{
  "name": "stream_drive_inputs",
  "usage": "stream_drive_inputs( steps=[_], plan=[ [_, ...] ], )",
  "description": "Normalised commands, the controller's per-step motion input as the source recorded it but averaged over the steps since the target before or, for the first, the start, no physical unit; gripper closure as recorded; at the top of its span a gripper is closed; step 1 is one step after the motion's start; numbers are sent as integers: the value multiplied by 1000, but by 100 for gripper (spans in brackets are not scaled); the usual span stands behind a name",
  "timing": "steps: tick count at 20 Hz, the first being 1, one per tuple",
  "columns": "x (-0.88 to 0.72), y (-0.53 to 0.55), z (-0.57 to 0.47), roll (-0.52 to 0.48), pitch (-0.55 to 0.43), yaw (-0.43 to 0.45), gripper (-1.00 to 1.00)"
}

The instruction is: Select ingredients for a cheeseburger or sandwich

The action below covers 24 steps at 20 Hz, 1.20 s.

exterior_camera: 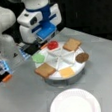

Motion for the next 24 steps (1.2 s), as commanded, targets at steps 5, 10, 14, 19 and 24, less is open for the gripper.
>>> stream_drive_inputs(
  steps=[5, 10, 14, 19, 24],
  plan=[
    [8, -19, -29, 708, 206, 126, -100],
    [-7, -73, -49, 744, 207, 134, -100],
    [-13, -161, -67, 753, 200, 160, -100],
    [10, -246, -58, 713, 186, 162, -100],
    [110, -220, 72, 376, 155, 56, -100]
  ],
)
